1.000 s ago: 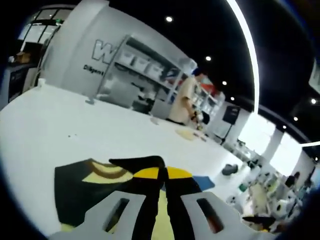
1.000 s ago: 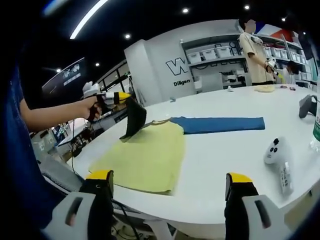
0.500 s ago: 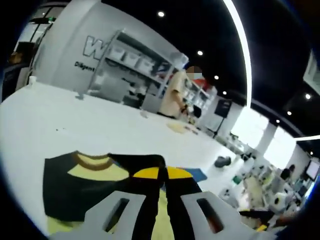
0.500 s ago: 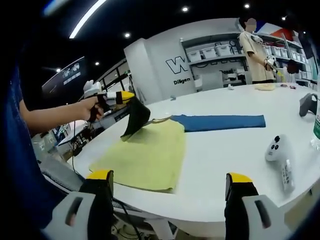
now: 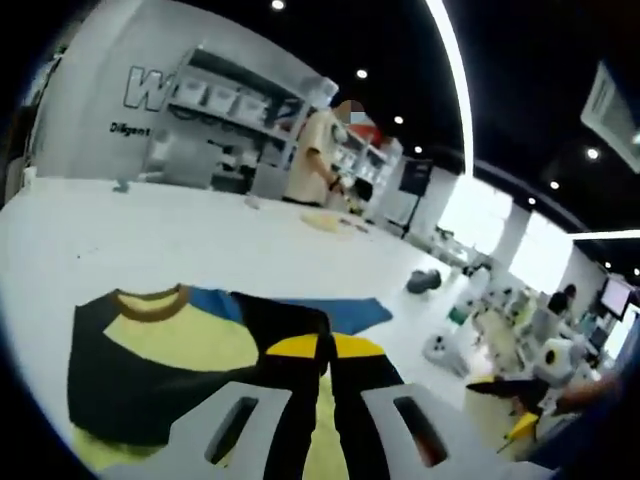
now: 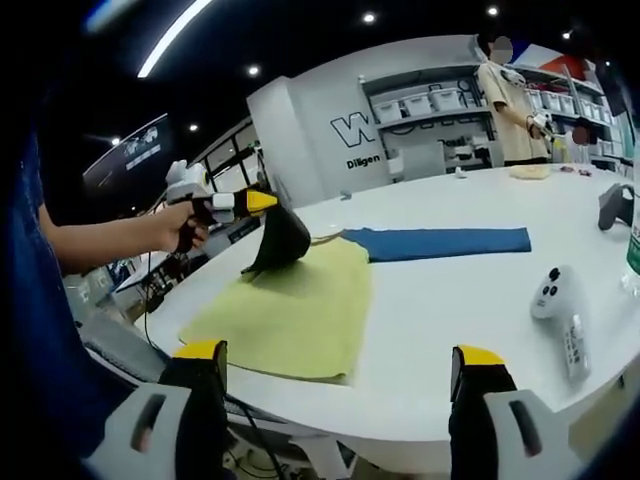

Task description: Fold the garment on the visible template until the final outline fits inside the template.

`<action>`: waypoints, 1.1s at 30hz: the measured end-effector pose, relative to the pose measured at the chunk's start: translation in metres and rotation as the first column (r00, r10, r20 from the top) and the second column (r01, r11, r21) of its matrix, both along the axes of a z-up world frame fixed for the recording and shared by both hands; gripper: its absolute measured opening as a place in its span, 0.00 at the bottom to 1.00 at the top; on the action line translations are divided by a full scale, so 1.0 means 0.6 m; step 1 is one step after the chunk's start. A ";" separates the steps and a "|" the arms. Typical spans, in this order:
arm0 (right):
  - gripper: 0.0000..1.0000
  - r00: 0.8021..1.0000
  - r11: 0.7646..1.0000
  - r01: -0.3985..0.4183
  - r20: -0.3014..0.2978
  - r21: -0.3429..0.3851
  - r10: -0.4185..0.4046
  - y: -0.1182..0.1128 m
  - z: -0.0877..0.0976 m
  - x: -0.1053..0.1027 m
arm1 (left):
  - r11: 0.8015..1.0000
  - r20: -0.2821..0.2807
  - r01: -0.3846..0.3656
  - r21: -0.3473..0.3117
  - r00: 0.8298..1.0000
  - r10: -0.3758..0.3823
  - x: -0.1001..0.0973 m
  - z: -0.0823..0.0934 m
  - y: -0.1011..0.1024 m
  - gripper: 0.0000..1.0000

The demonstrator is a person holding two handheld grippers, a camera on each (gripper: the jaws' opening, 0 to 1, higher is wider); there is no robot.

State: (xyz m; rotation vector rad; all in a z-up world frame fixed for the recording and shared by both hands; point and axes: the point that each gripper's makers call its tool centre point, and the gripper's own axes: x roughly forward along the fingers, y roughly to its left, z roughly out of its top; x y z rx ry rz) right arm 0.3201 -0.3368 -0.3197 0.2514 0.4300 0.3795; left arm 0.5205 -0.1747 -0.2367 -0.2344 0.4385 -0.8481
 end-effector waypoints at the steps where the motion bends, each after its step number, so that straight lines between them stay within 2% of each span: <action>1: 0.93 1.000 1.000 0.000 -0.001 0.000 0.000 0.000 0.000 -0.001 | 1.000 -0.002 0.008 0.002 1.000 -0.008 -0.004 -0.003 -0.004 0.00; 6: 0.93 1.000 1.000 0.002 -0.003 0.001 -0.002 0.003 0.001 -0.003 | 0.997 0.002 0.055 0.047 0.998 -0.056 -0.029 -0.018 -0.018 0.00; 17: 0.92 1.000 1.000 0.006 -0.004 0.006 -0.006 0.001 -0.002 -0.003 | 0.987 0.005 0.124 0.097 0.992 -0.125 -0.065 -0.035 -0.039 0.00; 18: 0.92 1.000 1.000 0.006 -0.004 0.005 -0.006 0.002 -0.002 -0.004 | 0.982 0.007 0.151 0.110 0.988 -0.153 -0.079 -0.039 -0.045 0.00; 22: 0.92 1.000 1.000 0.003 -0.007 0.007 -0.003 0.002 -0.005 -0.004 | 0.978 0.011 0.170 0.124 0.985 -0.173 -0.087 -0.044 -0.048 0.00; 24: 0.92 1.000 1.000 0.001 -0.007 0.011 -0.001 0.004 -0.005 -0.004 | 0.968 0.012 0.204 0.148 0.978 -0.208 -0.103 -0.056 -0.053 0.00; 33: 0.92 1.000 1.000 0.001 -0.012 0.012 -0.001 0.005 -0.008 -0.005 | 0.956 0.009 0.232 0.180 0.971 -0.237 -0.125 -0.075 -0.057 0.00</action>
